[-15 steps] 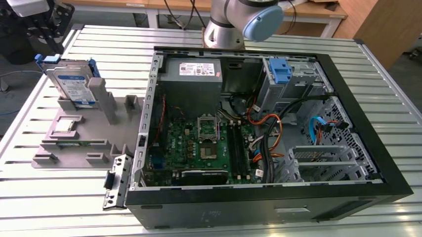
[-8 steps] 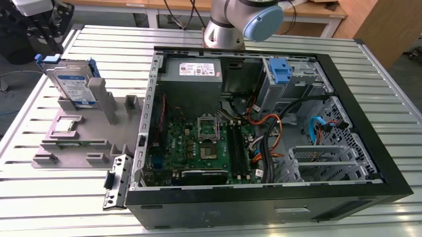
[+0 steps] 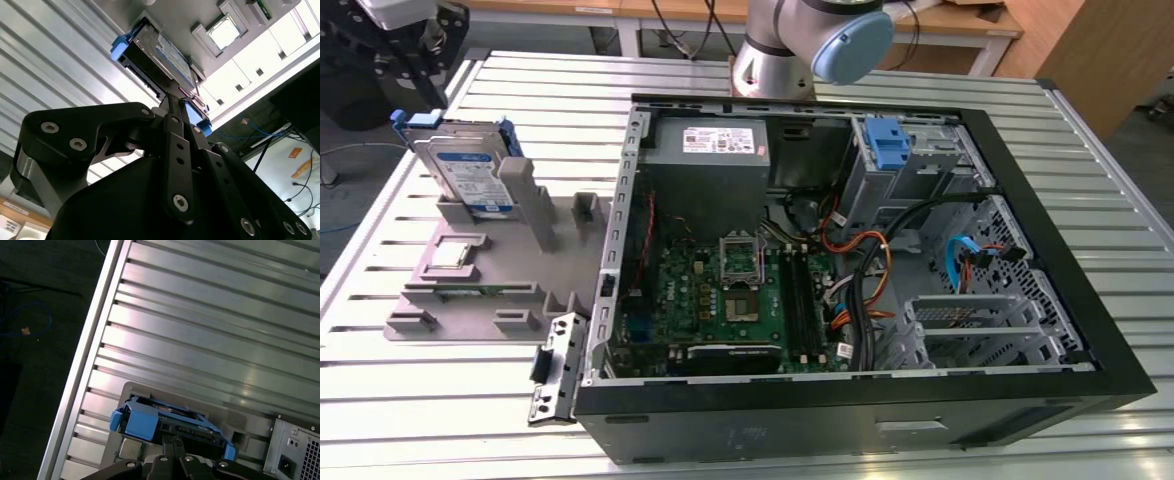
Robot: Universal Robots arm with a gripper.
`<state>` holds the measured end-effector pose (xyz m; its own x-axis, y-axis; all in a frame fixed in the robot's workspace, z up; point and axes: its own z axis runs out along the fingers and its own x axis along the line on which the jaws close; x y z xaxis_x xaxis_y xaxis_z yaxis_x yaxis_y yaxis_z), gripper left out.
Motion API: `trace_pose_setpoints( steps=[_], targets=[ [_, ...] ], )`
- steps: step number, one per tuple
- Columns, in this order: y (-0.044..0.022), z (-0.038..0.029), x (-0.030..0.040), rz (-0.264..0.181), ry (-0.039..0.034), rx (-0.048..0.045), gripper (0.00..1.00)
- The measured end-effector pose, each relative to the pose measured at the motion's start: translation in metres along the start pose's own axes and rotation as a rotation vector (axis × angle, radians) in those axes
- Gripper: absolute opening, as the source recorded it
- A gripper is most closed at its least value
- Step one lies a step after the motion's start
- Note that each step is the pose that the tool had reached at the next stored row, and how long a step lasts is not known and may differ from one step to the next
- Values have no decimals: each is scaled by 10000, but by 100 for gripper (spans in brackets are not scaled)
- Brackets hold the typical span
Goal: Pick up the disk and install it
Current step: 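Pick up the disk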
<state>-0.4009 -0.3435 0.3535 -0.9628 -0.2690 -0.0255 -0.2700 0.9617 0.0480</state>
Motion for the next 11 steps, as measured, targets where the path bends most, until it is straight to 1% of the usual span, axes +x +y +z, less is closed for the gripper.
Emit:
trace_pose_setpoints(
  steps=[3, 11],
  targets=[
    [0, 0, 0, -225, 11, -6, 10],
    [0, 0, 0, -233, 12, -7, 10]
  ],
)
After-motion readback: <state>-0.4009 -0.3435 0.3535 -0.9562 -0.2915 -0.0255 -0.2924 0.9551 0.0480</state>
